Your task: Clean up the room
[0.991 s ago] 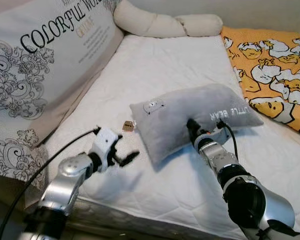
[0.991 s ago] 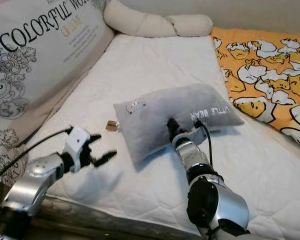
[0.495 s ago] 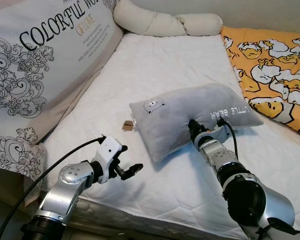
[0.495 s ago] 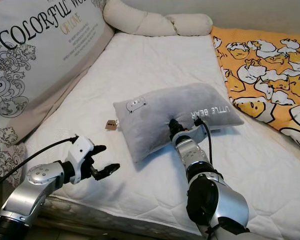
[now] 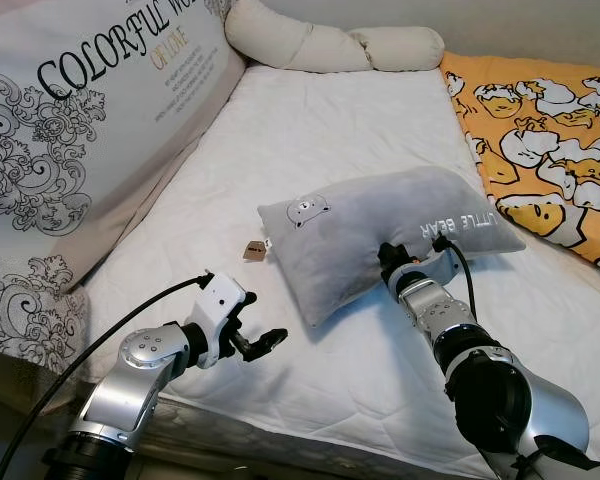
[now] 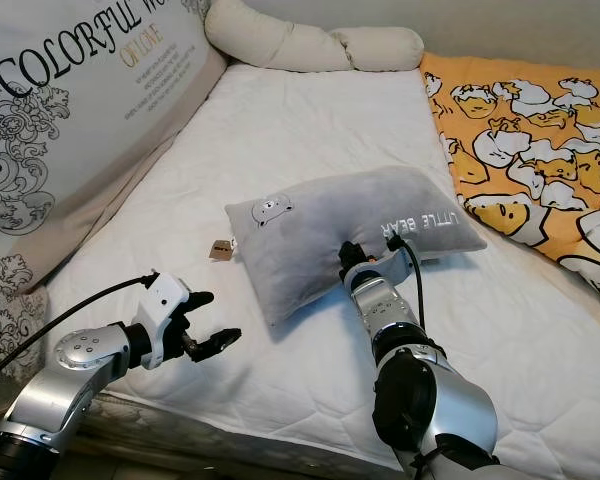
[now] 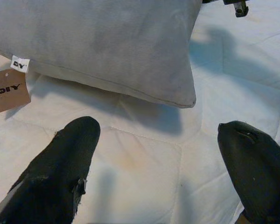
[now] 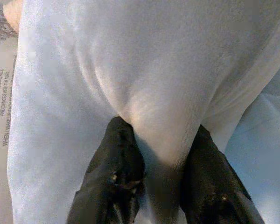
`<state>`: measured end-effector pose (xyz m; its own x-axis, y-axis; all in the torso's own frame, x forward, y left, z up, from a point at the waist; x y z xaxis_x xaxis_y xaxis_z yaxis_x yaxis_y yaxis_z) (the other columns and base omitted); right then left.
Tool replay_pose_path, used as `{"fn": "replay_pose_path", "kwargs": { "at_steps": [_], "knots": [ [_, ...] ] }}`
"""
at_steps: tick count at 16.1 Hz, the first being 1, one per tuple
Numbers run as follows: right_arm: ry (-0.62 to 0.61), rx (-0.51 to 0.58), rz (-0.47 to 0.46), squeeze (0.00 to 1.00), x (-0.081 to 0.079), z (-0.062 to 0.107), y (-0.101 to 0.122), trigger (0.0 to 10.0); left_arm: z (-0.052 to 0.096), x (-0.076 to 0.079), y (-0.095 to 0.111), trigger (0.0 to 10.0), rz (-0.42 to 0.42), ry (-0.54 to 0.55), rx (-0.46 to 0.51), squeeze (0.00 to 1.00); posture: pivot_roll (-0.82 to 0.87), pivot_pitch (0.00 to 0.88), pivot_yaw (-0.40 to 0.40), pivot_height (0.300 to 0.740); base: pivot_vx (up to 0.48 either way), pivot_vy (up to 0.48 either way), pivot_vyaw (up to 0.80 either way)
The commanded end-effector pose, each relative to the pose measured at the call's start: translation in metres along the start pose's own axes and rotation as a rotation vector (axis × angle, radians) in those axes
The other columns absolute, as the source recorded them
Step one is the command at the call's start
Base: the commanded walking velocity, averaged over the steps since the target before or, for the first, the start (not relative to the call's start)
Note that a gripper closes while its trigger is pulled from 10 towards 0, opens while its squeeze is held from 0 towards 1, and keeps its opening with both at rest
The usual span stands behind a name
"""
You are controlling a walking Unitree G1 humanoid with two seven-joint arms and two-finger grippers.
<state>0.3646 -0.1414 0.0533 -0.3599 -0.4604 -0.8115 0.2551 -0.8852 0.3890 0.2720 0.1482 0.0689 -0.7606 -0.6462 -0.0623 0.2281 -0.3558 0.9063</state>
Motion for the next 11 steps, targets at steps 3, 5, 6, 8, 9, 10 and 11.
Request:
{"fn": "replay_pose_path", "kwargs": {
  "at_steps": [3, 5, 6, 8, 9, 10, 11],
  "knots": [
    [-0.006, -0.002, 0.012, 0.0, -0.002, 0.0, -0.002, 0.0, 0.001, -0.001, 0.001, 10.0, -0.015, 0.003, -0.01, 0.0, 0.07, 0.0, 0.027, 0.74, 0.0, 0.0, 0.0],
    [0.009, 0.009, 0.012, 0.0, -0.01, -0.002, 0.003, 0.0, 0.001, -0.002, 0.0, 10.0, -0.016, 0.009, -0.012, 0.0, 0.06, 0.0, 0.03, 0.74, 0.0, 0.0, 0.0],
    [0.02, 0.012, 0.01, 0.0, -0.014, -0.002, 0.004, 0.0, 0.001, -0.003, 0.0, 10.0, -0.014, 0.022, -0.012, 0.0, 0.06, 0.0, 0.031, 0.74, 0.0, 0.0, 0.0],
    [0.116, 0.012, 0.025, 0.0, -0.043, -0.005, 0.009, 0.0, 0.005, -0.021, -0.005, 10.0, 0.003, 0.144, -0.012, 0.0, 0.06, 0.0, 0.035, 0.74, 0.0, 0.0, 0.0],
    [0.181, 0.017, 0.054, 0.0, -0.06, -0.005, 0.012, 0.0, 0.01, -0.032, -0.007, 10.0, 0.017, 0.218, -0.011, 0.0, 0.05, 0.0, 0.036, 0.74, 0.0, 0.0, 0.0],
    [0.252, 0.01, 0.079, 0.0, -0.079, -0.004, 0.014, 0.0, 0.016, -0.047, -0.007, 10.0, 0.045, 0.314, -0.005, 0.0, 0.05, 0.0, 0.036, 0.74, 0.0, 0.0, 0.0],
    [0.275, 0.006, 0.084, 0.0, -0.084, -0.004, 0.015, 0.0, 0.018, -0.051, -0.007, 10.0, 0.052, 0.343, -0.002, 0.0, 0.05, 0.0, 0.036, 0.74, 0.0, 0.0, 0.0]
  ]
}}
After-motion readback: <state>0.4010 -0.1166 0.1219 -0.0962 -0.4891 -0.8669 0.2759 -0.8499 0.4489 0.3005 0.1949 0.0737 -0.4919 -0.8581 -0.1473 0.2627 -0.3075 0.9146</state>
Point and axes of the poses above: a point about 5 cm out from each wrist's last joint towards the gripper, its own z axis pointing back from the gripper into the wrist, its own y axis along the axis of the wrist's last joint, x = y × z, the point moved 1 cm from there along -z, pointing out of the wrist towards the gripper, and after that the axes turned 3 degrees about -z, right-handed, at the moved point
